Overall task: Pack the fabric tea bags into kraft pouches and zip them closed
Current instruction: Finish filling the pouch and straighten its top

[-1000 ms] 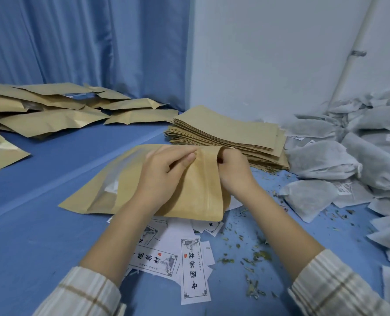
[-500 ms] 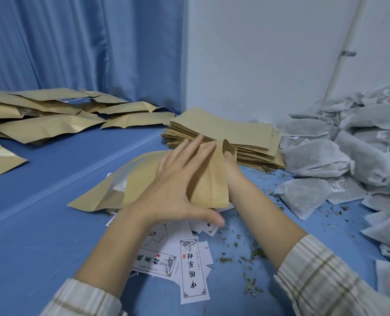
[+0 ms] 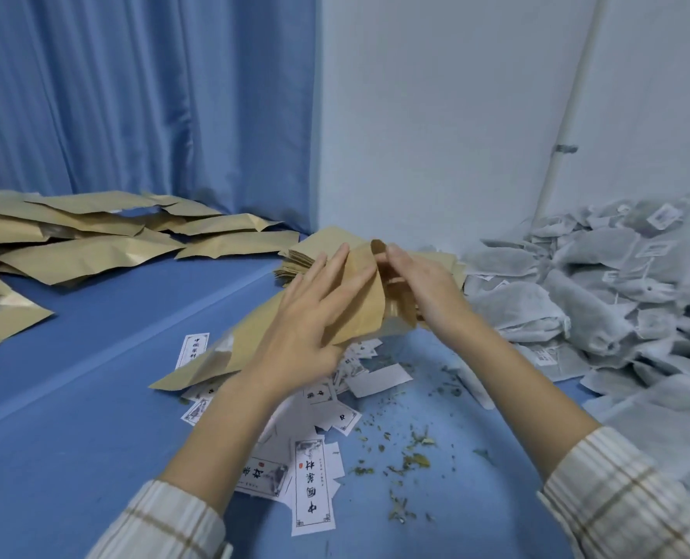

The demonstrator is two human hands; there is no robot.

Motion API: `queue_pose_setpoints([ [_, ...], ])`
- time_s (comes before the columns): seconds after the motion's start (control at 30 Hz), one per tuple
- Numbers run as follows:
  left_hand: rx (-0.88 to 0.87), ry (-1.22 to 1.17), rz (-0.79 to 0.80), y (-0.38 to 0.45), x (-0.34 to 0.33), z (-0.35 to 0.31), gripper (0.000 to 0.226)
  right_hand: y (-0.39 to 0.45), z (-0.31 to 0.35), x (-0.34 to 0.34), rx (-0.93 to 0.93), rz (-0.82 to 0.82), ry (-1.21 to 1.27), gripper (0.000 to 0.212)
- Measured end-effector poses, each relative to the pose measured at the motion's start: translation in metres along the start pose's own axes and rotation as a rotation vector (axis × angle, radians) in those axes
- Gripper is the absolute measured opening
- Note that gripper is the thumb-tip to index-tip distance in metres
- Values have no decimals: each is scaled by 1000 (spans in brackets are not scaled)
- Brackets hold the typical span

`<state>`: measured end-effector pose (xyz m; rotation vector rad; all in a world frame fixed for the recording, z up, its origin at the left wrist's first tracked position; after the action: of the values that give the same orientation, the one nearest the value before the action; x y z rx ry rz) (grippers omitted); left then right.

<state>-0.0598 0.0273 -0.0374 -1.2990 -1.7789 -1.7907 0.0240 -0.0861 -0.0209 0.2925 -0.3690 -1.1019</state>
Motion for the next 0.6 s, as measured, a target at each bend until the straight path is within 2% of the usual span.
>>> queue_pose_setpoints([
  [0.13, 16, -268, -77, 22, 32, -19, 68, -13, 48, 32, 241, 28, -348, 40],
  [0.23, -5, -380, -104, 41, 57, -38, 56, -13, 78, 52, 334, -4, -672, 26],
  [0.3, 17, -427, -130, 51, 73, -44, 50, -13, 97, 66, 326, -17, -651, 18],
  [0.4, 103, -544, -194, 66, 98, -40, 34, -13, 127, 88, 319, -3, -442, 27],
  [0.47, 99, -625, -194, 76, 109, -42, 30, -14, 148, 96, 350, 2, -497, 30],
  [0.53, 59, -684, -191, 86, 117, -47, 28, -14, 164, 102, 406, -2, -607, 20],
  [0.57, 52, -728, -193, 91, 119, -48, 26, -13, 170, 105, 410, -2, -609, 11],
  [0.6, 55, -784, -194, 94, 120, -48, 24, -13, 173, 109, 396, 0, -582, 13],
])
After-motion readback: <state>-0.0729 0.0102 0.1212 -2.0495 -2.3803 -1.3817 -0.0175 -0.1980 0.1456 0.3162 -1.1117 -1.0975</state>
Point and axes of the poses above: each hand's wrist, its own y-axis towards the middle knuckle, its own x-axis out of the back of the hand, z = x × y, the point moved 8 cm from there along y, towards the middle knuckle, and after that the axes turned 12 degrees about y, right-handed, at the moved point
